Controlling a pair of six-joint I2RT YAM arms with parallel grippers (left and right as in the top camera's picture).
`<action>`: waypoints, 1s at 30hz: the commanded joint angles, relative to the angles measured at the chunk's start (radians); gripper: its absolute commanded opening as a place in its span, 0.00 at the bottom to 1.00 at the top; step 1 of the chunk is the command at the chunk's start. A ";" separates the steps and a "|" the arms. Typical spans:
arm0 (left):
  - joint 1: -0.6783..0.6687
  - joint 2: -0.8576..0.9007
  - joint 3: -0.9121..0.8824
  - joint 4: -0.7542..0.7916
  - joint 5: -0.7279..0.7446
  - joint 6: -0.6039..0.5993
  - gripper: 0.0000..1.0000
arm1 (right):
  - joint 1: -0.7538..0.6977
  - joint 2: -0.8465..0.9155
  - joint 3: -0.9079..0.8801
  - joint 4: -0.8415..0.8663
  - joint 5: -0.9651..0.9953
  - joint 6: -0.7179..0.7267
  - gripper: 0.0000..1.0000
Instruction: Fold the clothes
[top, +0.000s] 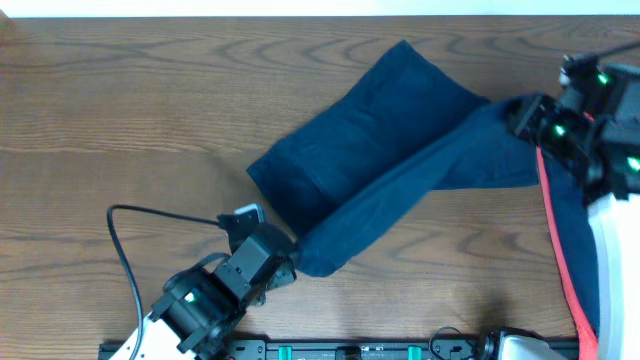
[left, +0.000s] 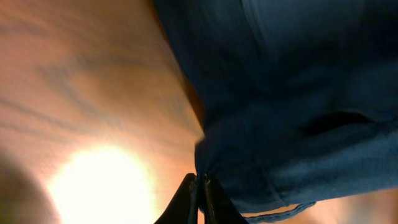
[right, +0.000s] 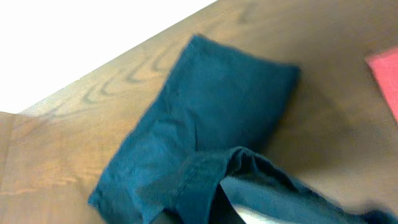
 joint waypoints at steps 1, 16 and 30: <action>0.032 0.045 -0.001 0.052 -0.236 0.082 0.06 | 0.024 0.092 0.013 0.134 0.036 0.051 0.01; 0.256 0.226 -0.002 0.394 0.035 0.396 0.07 | 0.124 0.316 0.013 0.416 0.019 0.086 0.01; 0.270 0.724 -0.005 0.707 0.291 0.474 0.66 | 0.124 0.315 0.013 0.386 0.018 0.086 0.01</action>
